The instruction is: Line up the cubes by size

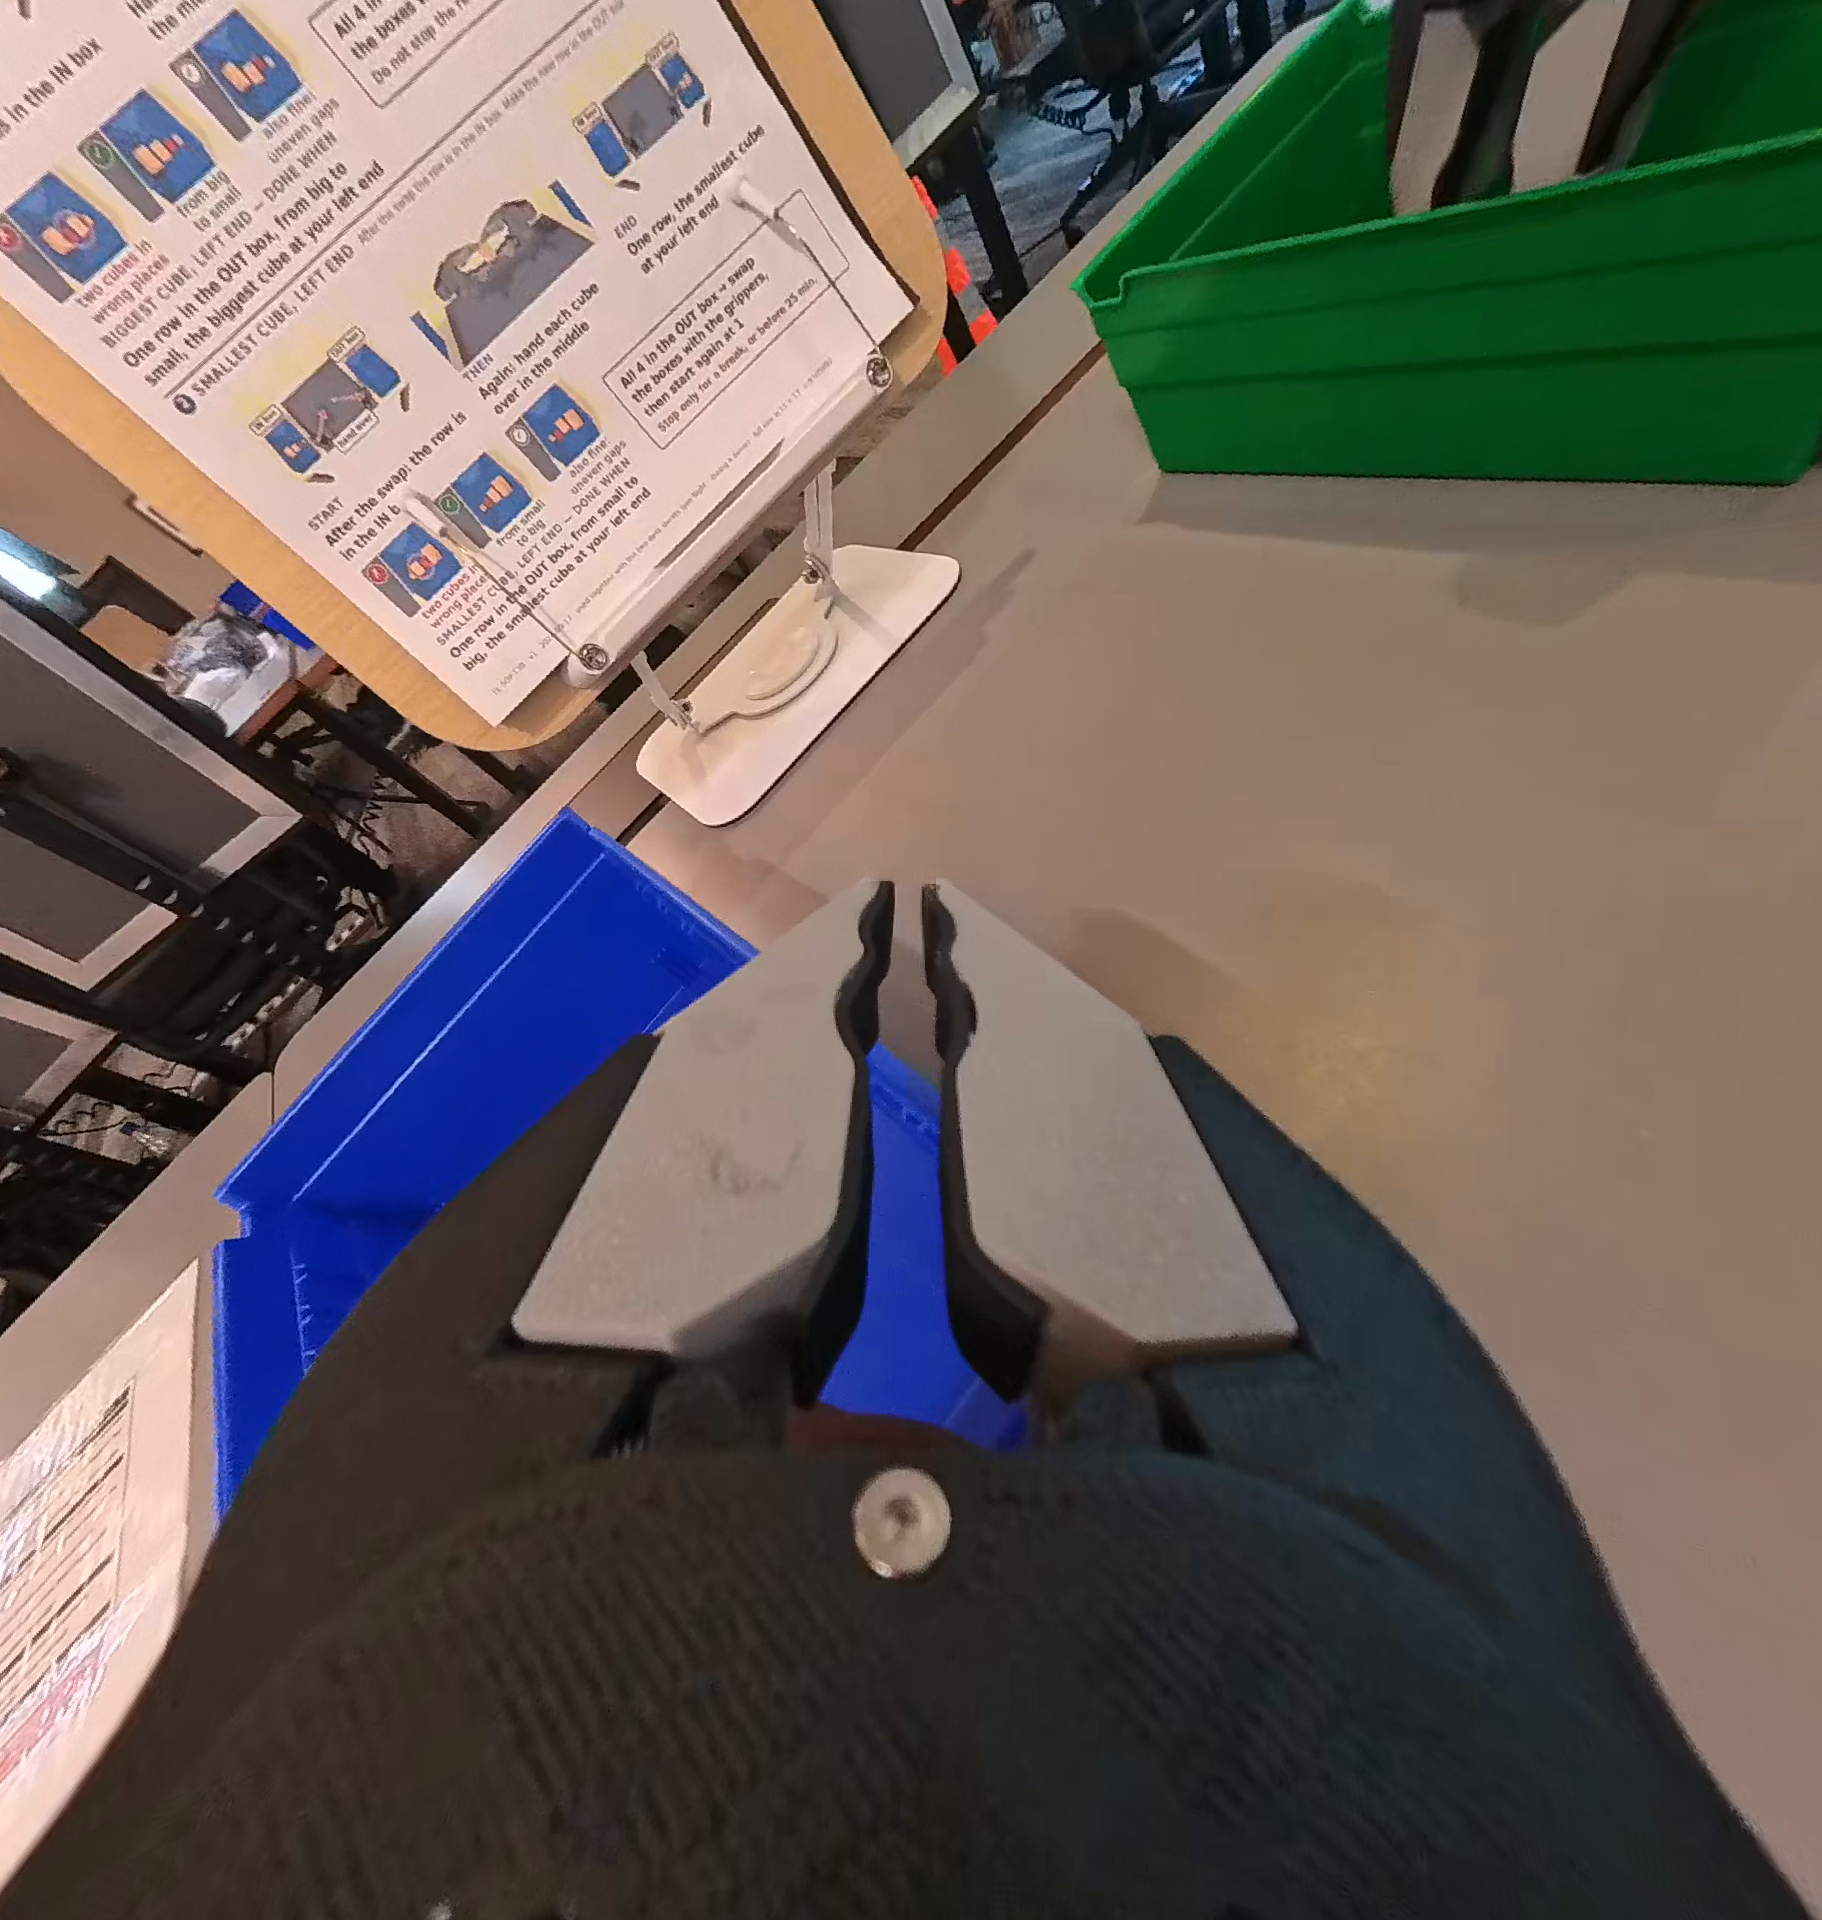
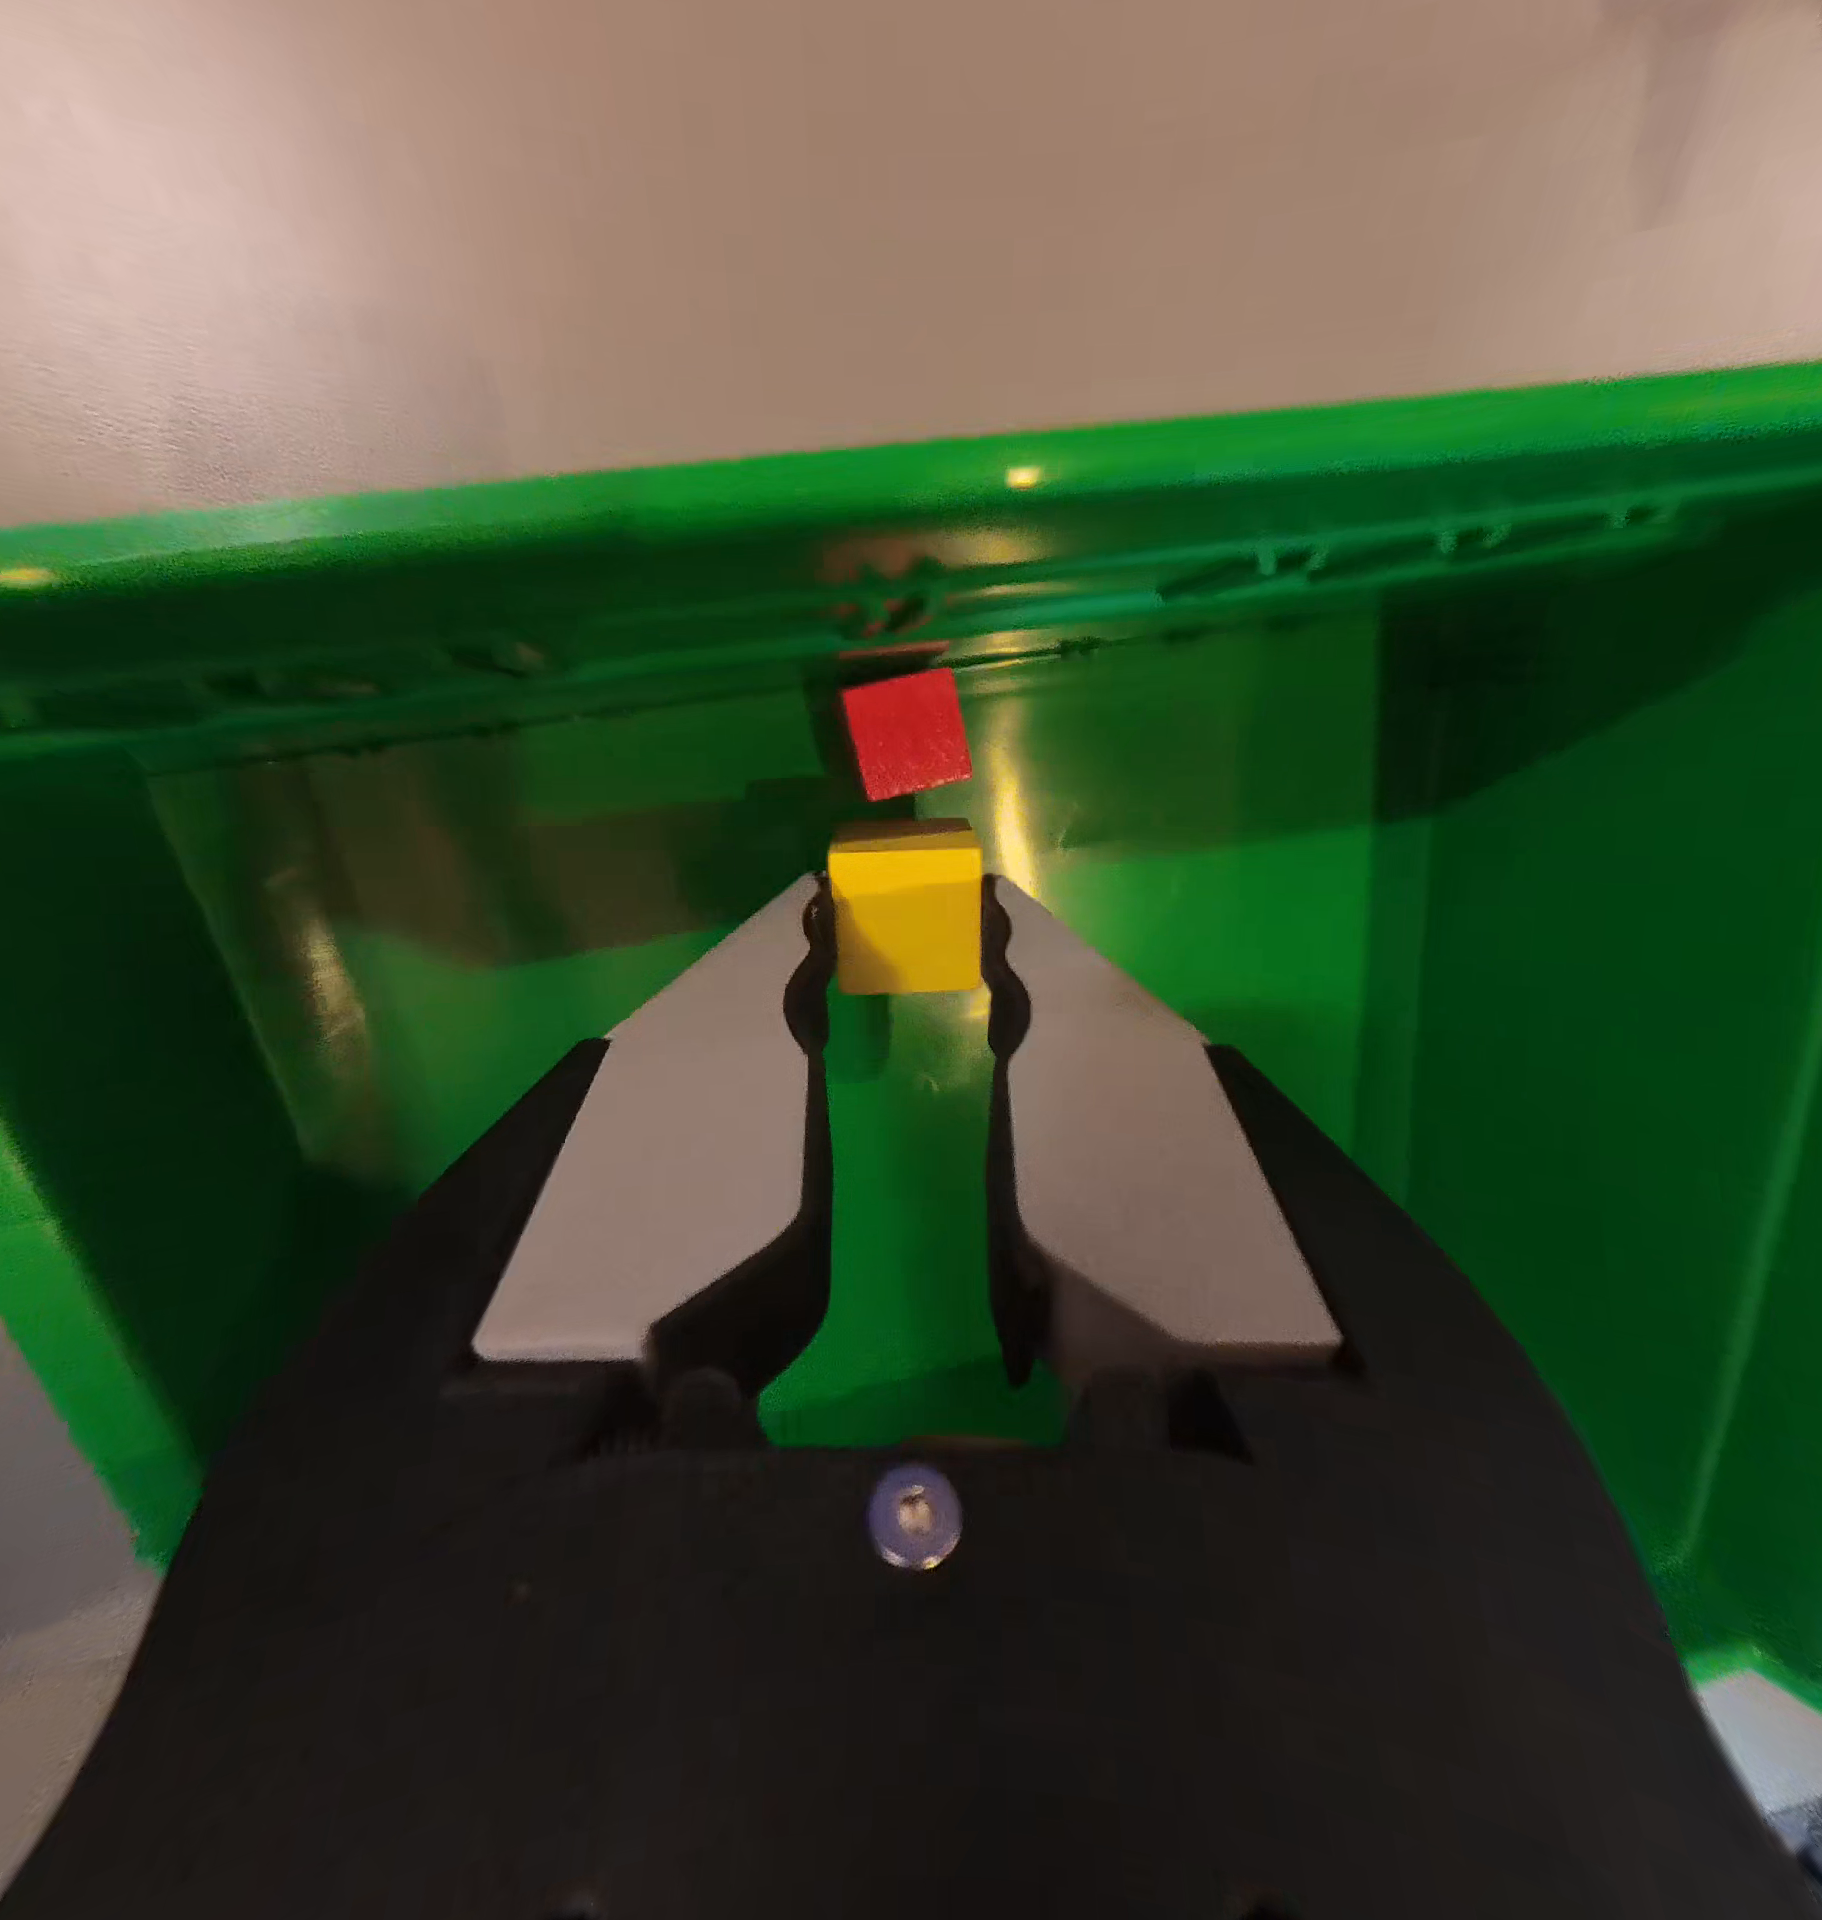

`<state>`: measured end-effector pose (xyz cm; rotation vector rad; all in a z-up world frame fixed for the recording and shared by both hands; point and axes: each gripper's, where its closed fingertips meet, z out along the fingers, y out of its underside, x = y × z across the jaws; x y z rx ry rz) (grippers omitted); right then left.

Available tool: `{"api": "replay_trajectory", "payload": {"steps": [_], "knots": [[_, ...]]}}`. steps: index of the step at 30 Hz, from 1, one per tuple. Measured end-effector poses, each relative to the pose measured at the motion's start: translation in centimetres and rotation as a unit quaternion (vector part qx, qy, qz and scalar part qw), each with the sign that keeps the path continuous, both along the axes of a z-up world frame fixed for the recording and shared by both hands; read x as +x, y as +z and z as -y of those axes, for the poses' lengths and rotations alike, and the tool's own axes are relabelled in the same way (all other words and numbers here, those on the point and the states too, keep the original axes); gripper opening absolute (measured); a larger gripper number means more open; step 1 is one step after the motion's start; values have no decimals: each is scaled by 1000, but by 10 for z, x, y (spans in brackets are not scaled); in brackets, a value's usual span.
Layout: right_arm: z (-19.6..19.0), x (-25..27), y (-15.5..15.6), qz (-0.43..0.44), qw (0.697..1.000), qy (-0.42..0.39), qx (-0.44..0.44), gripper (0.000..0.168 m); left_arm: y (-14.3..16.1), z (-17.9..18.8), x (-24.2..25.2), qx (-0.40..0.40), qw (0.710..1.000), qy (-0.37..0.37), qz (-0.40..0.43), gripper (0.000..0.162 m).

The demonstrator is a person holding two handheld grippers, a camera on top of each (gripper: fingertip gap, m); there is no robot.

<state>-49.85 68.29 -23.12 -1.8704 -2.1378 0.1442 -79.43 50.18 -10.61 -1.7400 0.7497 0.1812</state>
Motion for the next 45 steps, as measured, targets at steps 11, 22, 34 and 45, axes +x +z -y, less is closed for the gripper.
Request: {"api": "replay_trajectory", "payload": {"steps": [11,22,34,45], "knots": [[-8,0,-14,9,1000,-2,-25,39,-15,-4,0,-25,1000,-1,-17,7],[26,-42,112,-250,965,-47,70,46,1,10,-79,-31,994,106,16,14],[198,-191,136,-507,847,29,-160,49,-13,-27,-132,-162,979,75,-103,34],[225,-200,91,-452,857,56,-242,47,-106,-46,-172,-387,843,-79,-365,64]]}}
